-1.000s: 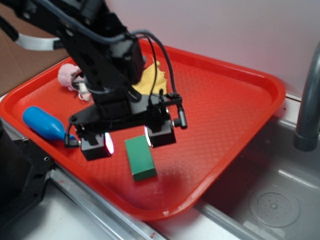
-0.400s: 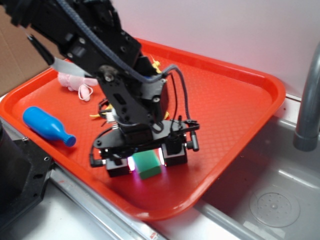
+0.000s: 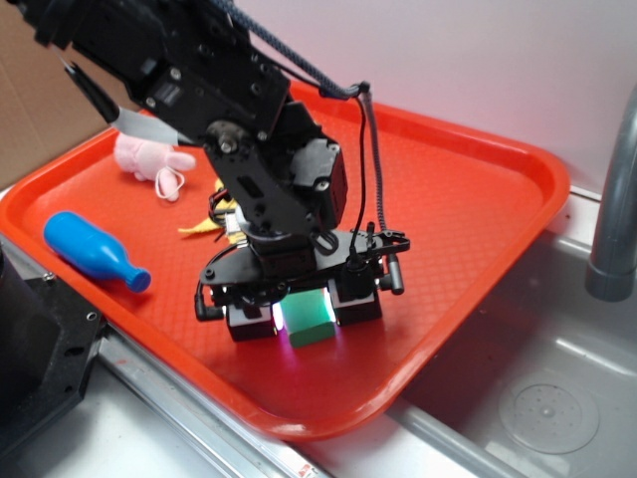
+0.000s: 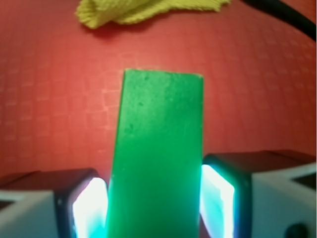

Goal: Grab the green block.

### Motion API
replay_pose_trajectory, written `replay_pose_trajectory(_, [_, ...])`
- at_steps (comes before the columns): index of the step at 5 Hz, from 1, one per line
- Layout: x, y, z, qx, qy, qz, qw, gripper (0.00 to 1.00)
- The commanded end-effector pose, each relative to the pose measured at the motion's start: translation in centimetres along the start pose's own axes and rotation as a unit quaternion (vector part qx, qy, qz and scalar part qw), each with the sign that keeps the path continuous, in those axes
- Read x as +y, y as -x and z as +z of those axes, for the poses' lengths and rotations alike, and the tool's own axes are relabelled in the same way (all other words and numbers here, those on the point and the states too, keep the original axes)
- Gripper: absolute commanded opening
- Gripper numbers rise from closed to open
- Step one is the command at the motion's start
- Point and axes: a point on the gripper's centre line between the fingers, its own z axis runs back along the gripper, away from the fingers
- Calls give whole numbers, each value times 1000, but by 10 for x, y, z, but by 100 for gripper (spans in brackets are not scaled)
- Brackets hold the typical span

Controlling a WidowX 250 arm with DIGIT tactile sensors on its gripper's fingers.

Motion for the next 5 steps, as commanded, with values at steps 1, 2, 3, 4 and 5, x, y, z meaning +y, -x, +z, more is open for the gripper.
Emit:
replay_pose_trajectory(1, [16,-64,54,52,15,-95,994,0])
replay_pose_trajectory(2, [29,-86,90,56,33,-135,989,0])
replay_pose_trajectory(3, [45,-107,130,35,50,-149,987,0])
replay_pose_trajectory(4, [59,-129,161,19,70,-189,979,0])
replay_pose_trajectory(5, [64,-144,174,25,64,-214,974,0])
